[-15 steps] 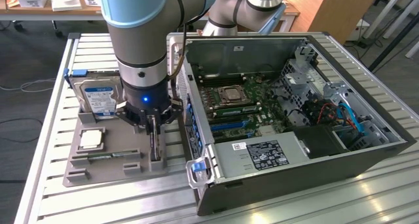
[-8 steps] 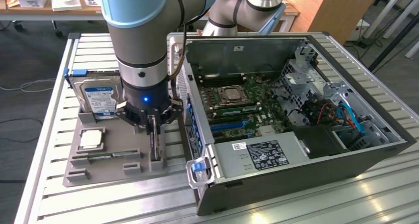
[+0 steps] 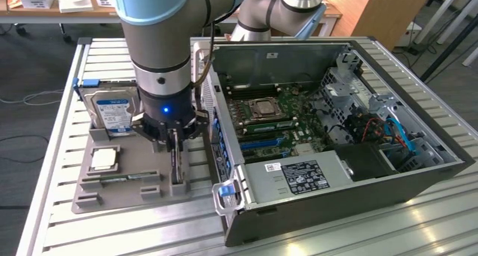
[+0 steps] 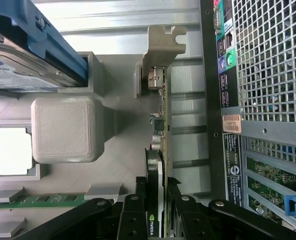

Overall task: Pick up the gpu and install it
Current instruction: 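Pick up the gpu and move the gpu toward the slot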

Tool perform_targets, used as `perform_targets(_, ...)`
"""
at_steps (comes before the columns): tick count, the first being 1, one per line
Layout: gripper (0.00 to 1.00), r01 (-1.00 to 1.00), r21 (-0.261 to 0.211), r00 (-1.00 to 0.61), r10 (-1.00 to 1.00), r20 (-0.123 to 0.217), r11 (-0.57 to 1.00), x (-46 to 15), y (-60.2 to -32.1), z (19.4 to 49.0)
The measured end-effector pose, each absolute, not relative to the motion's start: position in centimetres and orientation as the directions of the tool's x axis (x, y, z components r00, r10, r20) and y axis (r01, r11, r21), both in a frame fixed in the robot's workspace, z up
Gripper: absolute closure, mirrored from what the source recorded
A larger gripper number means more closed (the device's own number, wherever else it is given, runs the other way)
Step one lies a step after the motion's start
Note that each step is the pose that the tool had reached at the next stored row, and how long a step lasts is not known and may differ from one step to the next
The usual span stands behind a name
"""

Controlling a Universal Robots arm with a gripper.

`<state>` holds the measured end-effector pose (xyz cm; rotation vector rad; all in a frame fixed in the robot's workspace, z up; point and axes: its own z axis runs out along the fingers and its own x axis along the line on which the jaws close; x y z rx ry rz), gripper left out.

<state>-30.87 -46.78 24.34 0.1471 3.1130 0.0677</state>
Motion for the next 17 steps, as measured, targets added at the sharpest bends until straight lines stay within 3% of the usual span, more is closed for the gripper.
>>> perform_targets(4, 0.73, 0.094, 0.045, -0.995, 0.095, -0.022, 0.995, -30.9, -46.8, 28.9)
perform_targets(17, 0.73, 0.093, 0.045, -0.995, 0.094, -0.022, 0.995, -30.9, -46.8, 34.2)
